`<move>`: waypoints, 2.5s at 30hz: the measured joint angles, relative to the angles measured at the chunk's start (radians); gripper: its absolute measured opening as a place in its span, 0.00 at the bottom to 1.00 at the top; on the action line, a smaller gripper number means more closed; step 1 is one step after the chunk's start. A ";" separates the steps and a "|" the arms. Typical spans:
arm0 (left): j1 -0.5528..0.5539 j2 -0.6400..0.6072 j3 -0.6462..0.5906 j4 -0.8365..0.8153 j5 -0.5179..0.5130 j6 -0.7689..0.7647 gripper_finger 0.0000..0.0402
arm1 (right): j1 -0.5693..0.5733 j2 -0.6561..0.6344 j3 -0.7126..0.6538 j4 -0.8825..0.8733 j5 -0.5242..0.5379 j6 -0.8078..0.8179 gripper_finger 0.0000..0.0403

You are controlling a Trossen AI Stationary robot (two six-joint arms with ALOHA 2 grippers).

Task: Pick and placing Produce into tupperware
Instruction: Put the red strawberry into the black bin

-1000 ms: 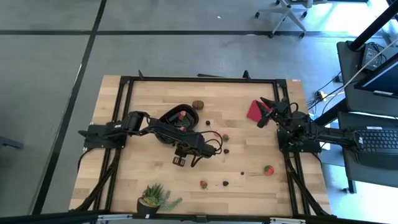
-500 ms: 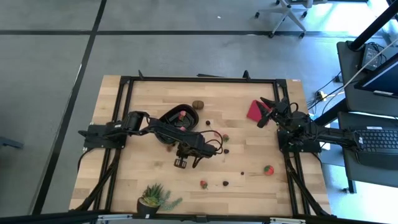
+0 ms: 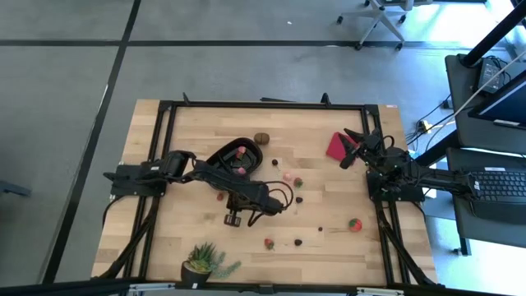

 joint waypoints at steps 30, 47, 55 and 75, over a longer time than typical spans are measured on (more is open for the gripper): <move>-0.024 -0.016 0.000 0.016 -0.057 -0.070 0.44 | 0.000 0.000 0.000 0.000 0.000 0.000 0.35; -0.043 -0.289 -0.385 0.362 -0.029 -0.173 0.40 | 0.000 0.000 0.000 -0.002 0.000 0.000 0.35; -0.047 -0.292 -0.454 0.375 -0.061 -0.191 0.43 | 0.000 0.000 0.000 -0.001 0.000 0.000 0.35; -0.049 -0.292 -0.453 0.445 -0.112 -0.158 0.37 | 0.000 0.000 0.000 -0.002 0.000 0.000 0.35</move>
